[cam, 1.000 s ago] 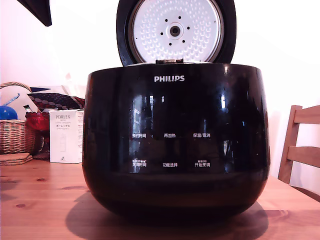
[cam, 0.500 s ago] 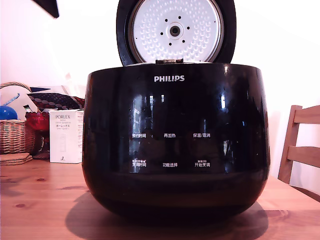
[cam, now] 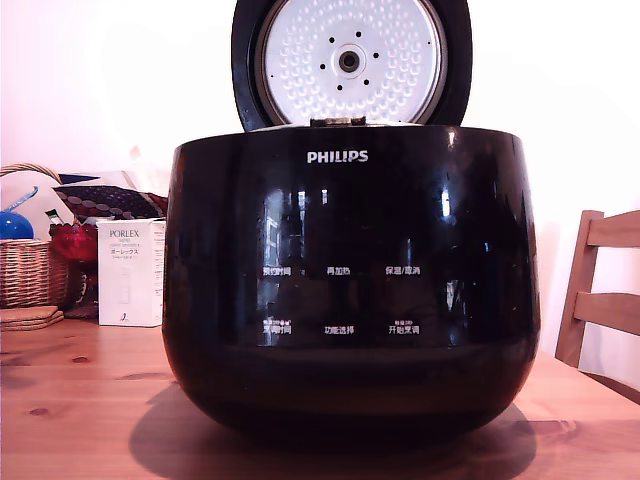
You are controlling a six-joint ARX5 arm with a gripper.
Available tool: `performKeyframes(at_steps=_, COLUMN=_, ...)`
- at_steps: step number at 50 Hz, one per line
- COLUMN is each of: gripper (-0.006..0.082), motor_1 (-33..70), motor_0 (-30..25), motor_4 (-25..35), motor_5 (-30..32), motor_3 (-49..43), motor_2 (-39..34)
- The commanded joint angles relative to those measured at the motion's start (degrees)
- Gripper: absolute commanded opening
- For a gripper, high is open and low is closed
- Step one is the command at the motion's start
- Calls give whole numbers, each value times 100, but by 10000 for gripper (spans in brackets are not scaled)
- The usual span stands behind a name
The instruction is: Close the rice cooker by pressing the lid down with medium force
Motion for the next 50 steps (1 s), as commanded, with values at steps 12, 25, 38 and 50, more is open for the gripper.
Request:
performKeyframes(at_steps=12, gripper=-24, motor_1=879, motor_0=-562, motor_4=111, motor_5=501, motor_3=175, motor_2=376)
performKeyframes(at_steps=25, gripper=-24, motor_1=1475, motor_0=-927, motor_4=116, motor_5=787, motor_3=166, motor_2=824)
performKeyframes(at_steps=38, gripper=-24, motor_1=1725, motor_0=-1239, motor_4=133, motor_5=931, motor_3=44, motor_2=911)
performKeyframes(at_steps=50, gripper=-24, motor_1=1731, motor_0=-1377, motor_4=168, motor_5=942, motor_3=-291, motor_2=911)
